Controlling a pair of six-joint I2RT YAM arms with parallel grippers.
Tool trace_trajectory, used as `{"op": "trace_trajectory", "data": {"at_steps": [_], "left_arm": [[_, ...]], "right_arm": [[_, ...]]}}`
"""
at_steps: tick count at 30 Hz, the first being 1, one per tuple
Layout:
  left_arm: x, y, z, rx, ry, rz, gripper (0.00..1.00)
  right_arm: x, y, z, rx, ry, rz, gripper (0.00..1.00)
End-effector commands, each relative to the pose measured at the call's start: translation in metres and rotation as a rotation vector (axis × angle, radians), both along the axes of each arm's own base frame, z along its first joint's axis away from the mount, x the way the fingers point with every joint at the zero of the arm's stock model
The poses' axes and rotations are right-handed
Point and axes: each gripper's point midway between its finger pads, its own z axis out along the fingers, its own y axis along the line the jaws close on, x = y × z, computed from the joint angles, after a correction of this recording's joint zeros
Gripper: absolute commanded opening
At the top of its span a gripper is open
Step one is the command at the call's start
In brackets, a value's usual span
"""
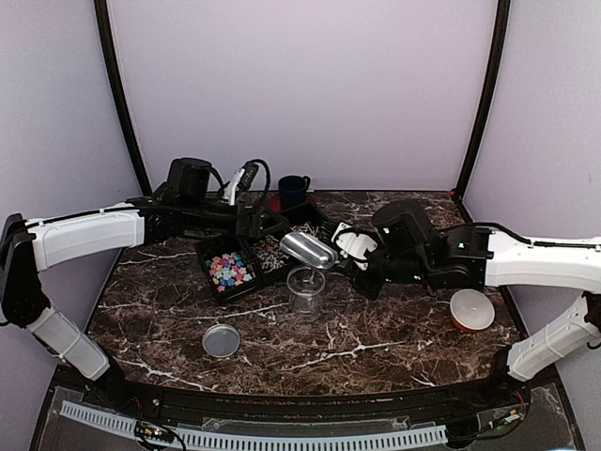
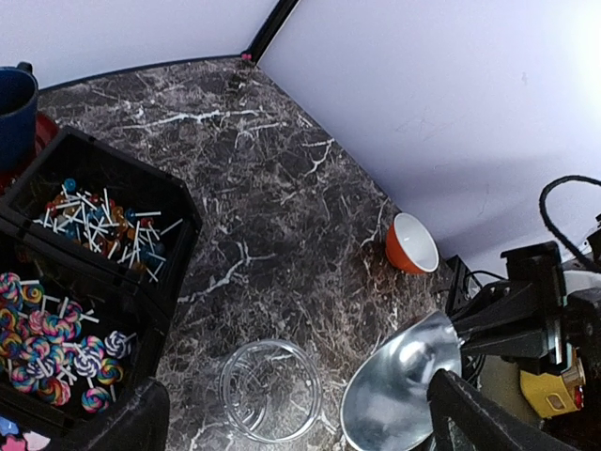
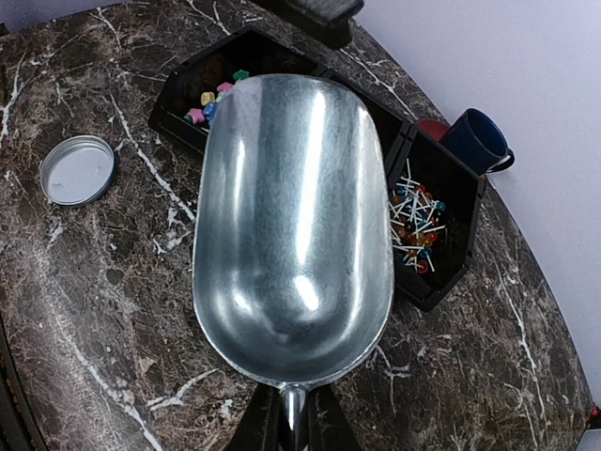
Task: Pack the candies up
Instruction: Adjust the spatula.
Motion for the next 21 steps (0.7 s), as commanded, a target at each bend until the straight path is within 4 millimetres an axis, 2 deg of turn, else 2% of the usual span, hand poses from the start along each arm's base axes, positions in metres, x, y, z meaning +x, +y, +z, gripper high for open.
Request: {"op": "trace_trajectory", "data": {"at_steps": [1, 8, 15, 21], "left_arm": [[-0.014, -0.012, 0.002, 0.021, -0.008, -0.06, 0.97], [-0.02, -0.016, -0.02, 0.053, 0.039, -0.077, 0.78], [-0.013, -0.01, -0.039, 0.106, 0.067, -0.029, 0.69], [-0.012, -0.015, -0.041, 0.094, 0.084, -0.038, 0.69]], "right_arm": [[0.005, 0.009, 0.035, 0.077, -0.073, -0.006, 0.0], [0.001, 0.004, 0.063, 0.165, -0.124, 0.002, 0.0], [-0.018, 0.004, 0.082, 0.25, -0.145, 0.099, 0.0], [-0.025, 0.004, 0.087, 0.282, -0.149, 0.132, 0.0]]}}
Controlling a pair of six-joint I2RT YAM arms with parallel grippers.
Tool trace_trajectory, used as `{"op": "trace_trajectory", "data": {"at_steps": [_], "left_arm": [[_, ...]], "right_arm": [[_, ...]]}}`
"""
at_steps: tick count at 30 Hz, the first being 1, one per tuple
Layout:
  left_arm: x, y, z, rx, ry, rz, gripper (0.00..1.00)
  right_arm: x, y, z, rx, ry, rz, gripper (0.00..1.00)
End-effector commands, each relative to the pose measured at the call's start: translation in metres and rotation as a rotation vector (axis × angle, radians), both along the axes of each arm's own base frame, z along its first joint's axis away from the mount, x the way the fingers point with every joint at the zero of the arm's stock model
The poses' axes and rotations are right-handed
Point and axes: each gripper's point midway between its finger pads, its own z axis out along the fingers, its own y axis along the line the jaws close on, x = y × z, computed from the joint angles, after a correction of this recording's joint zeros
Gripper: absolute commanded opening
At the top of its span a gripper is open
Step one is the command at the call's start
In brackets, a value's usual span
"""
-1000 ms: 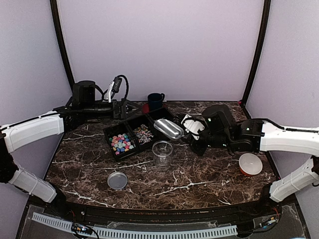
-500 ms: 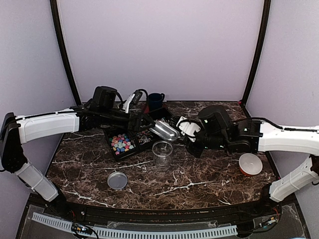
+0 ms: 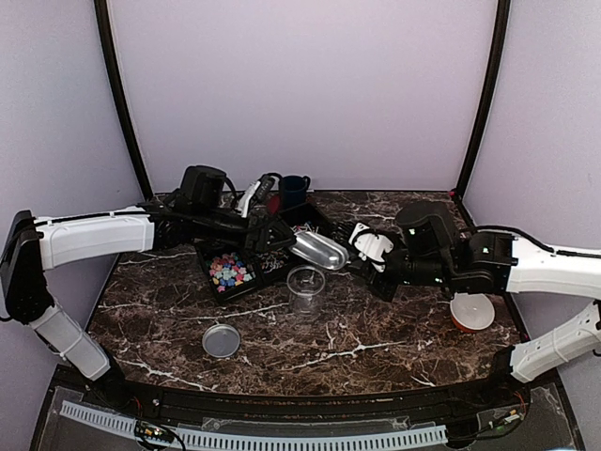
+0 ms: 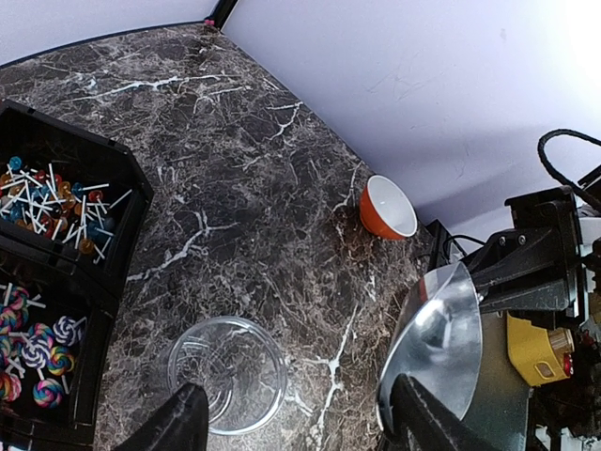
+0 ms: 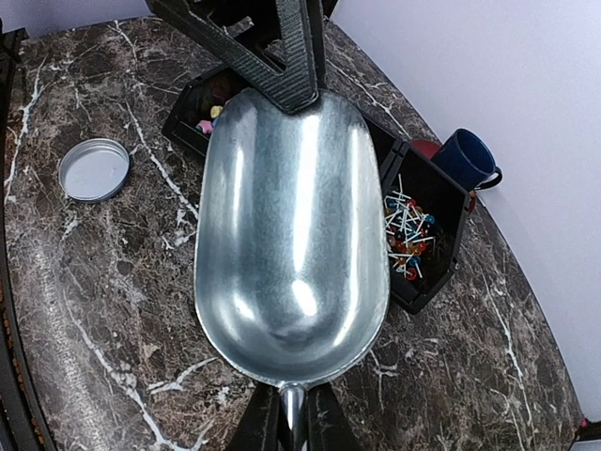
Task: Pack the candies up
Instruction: Adjust the spatula, then move the packing bottle to the center of the board.
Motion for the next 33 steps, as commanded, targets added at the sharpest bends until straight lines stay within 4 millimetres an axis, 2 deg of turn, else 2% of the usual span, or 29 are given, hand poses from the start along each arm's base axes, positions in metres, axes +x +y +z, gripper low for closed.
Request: {"op": "trace_trajectory", "data": {"at_steps": [1, 6, 10, 17, 21, 24, 33], "left_arm": [[0.01, 0.007, -0.019, 0.058, 0.037, 0.047, 0.72], [0.011, 0.015, -0.006, 0.039, -0.023, 0.09, 0.91], [0.009, 0.016, -0.011, 0.039, -0.008, 0.092, 0.99], [0.0, 0.015, -0.038, 0.008, 0.091, 0.096, 0.99], [-0.005, 0.015, -0.052, 0.005, 0.136, 0.101, 0.99], [-0.007, 0.01, -0.062, 0.01, 0.162, 0.089, 0.99], [-0.014, -0.018, -0.084, 0.023, 0.206, 0.027, 0.99]], "right_arm": [[-0.006, 0.018, 0.067, 0.233, -0.1, 0.062, 0.0], [0.019, 0.001, 0.055, 0.155, -0.097, -0.121, 0.0], [0.034, -0.017, 0.052, 0.141, -0.098, -0.261, 0.0], [0.069, -0.066, 0.052, 0.159, -0.07, -0.528, 0.0], [0.079, -0.085, 0.054, 0.179, -0.074, -0.605, 0.0], [0.084, -0.092, 0.054, 0.183, -0.076, -0.635, 0.0], [0.083, -0.091, 0.05, 0.189, -0.063, -0.628, 0.0]]}}
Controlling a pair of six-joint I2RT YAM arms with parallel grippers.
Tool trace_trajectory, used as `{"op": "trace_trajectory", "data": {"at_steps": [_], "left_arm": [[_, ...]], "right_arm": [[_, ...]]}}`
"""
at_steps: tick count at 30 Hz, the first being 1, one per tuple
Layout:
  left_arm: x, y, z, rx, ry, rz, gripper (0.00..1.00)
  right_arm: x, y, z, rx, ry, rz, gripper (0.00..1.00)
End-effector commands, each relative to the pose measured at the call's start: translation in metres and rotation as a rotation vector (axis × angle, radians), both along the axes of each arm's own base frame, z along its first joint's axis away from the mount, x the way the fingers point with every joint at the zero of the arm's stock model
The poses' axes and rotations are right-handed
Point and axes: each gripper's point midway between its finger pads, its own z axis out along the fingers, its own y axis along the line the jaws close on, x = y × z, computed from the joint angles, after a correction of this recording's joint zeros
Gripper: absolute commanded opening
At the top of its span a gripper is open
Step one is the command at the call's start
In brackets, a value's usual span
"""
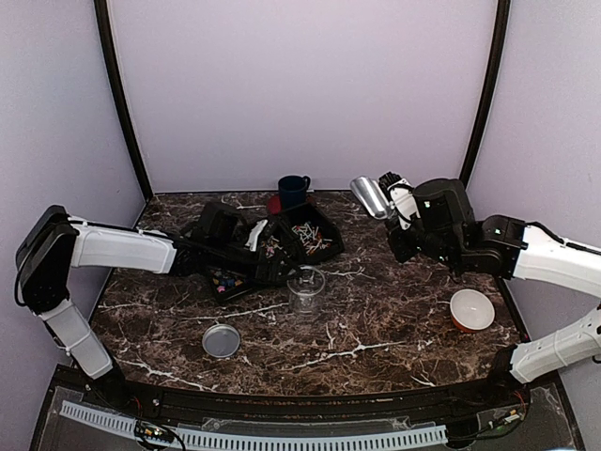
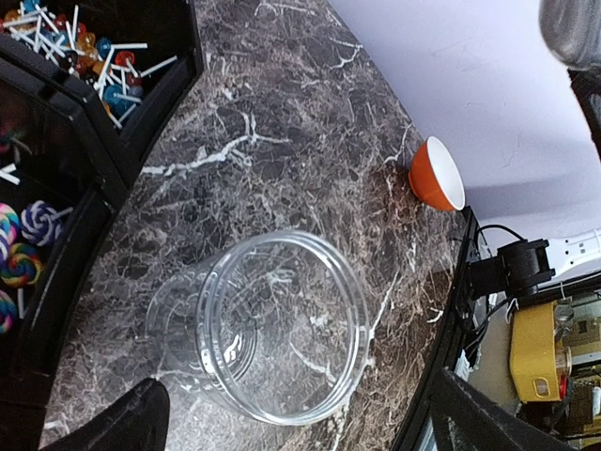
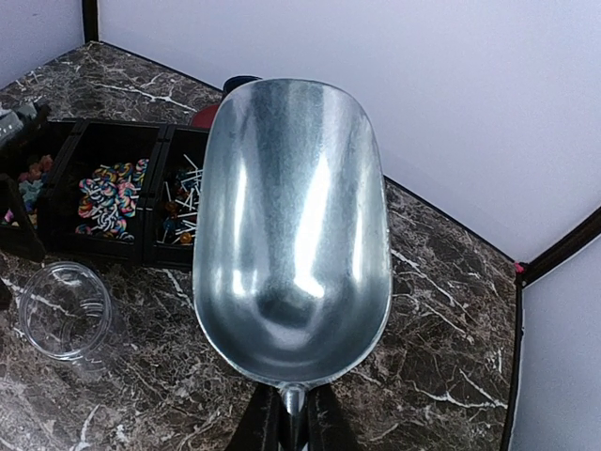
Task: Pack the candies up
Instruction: Move the packing bottle to the center of the board.
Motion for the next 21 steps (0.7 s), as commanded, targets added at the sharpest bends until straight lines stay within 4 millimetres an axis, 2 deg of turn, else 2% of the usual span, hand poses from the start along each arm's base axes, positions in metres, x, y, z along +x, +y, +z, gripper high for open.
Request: {"op": "trace_trajectory", "data": {"at_steps": [1, 5, 17, 21], "left_arm": [[-0.001, -0.017, -0.002, -0.021, 0.008, -0.036, 0.99], [-0.004, -0.03, -0.004, -0.027, 0.01, -0.062, 0.99], [-0.028, -0.079, -0.005, -0.061, 0.016, -0.207, 0.99], [-0.03, -0.087, -0.001, -0.067, 0.007, -0.224, 0.99]], "right_arm": [[0.003, -0.002, 0.018, 0.073, -0.036, -0.023, 0.0], [0.0, -0.003, 0.02, 0.085, -0.041, -0.013, 0.0], [0.001, 0.0, 0.015, 0.075, -0.037, -0.003, 0.0], [0.001, -0.001, 0.015, 0.073, -0.039, -0.003, 0.0]]}}
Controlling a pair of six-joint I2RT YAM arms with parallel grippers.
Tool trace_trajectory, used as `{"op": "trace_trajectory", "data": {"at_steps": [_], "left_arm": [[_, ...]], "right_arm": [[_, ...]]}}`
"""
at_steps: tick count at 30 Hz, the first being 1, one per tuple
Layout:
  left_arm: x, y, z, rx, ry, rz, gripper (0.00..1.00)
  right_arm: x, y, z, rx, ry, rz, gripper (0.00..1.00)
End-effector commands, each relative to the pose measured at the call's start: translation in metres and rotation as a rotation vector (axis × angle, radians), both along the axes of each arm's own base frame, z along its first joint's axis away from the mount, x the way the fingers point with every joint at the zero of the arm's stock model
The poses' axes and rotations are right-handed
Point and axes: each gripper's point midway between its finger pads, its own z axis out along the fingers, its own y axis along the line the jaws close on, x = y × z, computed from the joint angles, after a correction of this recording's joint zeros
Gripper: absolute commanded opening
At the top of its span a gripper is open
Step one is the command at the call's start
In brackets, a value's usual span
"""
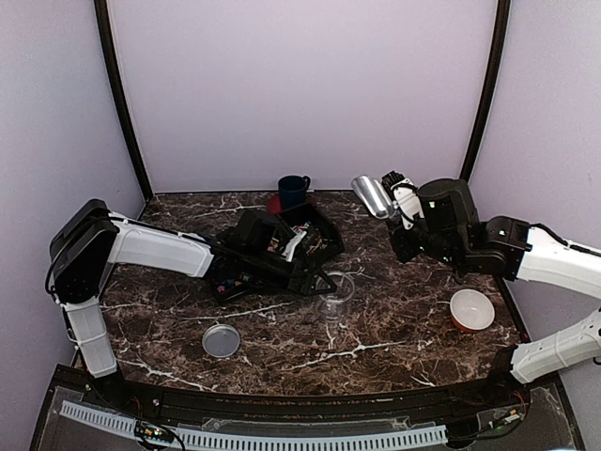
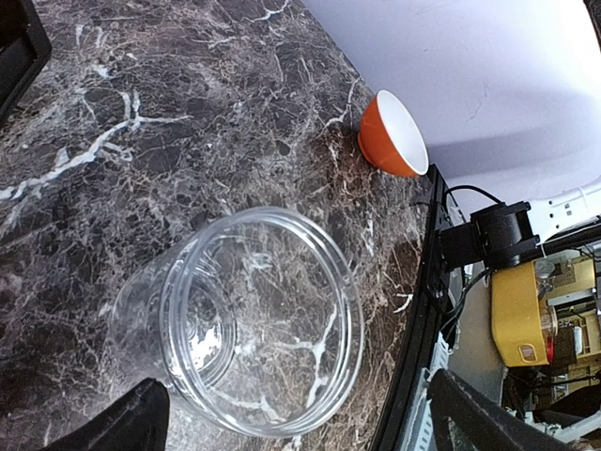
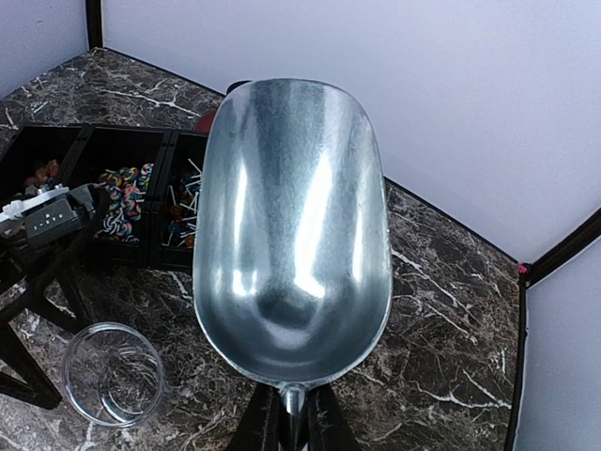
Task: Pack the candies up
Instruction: Move the packing bottle to the center of the board, then move the plate to the center of the board.
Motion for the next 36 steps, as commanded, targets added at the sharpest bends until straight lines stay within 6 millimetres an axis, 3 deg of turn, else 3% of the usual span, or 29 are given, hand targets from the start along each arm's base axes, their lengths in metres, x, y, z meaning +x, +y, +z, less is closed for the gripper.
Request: {"op": "trace_trajectory", "data": {"at_steps": [1, 6, 9, 14, 18, 21, 23, 27, 34, 36], "left_arm": [[0.0, -0.01, 0.022, -0.043, -0.046, -0.029, 0.99], [0.018, 0.005, 0.044, 0.029, -0.169, 0.041, 0.99], [0.037, 0.029, 0.061, 0.083, -0.227, 0.123, 0.99], [0.072, 0.088, 0.094, 0.187, -0.363, 0.318, 0.99], [0.091, 0.15, 0.127, 0.317, -0.514, 0.533, 0.99], [0.097, 0.192, 0.154, 0.371, -0.622, 0.662, 0.99], [0.097, 0.206, 0.164, 0.404, -0.7, 0.676, 0.99], [0.104, 0.23, 0.161, 0.542, -0.717, 0.665, 0.99], [0.12, 0.254, 0.121, 0.61, -0.574, 0.569, 0.99], [0.13, 0.269, 0.111, 0.605, -0.505, 0.593, 0.99]], "right_arm": [[0.004, 0.0, 0.011, 0.045, -0.035, -0.009, 0.0], [0.003, -0.001, 0.01, 0.038, -0.034, -0.011, 0.0], [0.003, -0.001, 0.009, 0.033, -0.033, -0.008, 0.0], [0.003, -0.001, 0.008, 0.032, -0.033, -0.006, 0.0], [0.003, 0.002, 0.007, 0.031, -0.028, 0.004, 0.0], [0.003, 0.004, 0.007, 0.034, -0.025, 0.016, 0.0], [0.003, 0.007, 0.005, 0.033, -0.021, 0.023, 0.0], [0.003, 0.01, 0.003, 0.034, -0.011, 0.037, 0.0], [0.0, 0.012, 0.001, 0.033, 0.004, 0.053, 0.0], [0.0, 0.013, 0.001, 0.032, 0.007, 0.058, 0.0]]}}
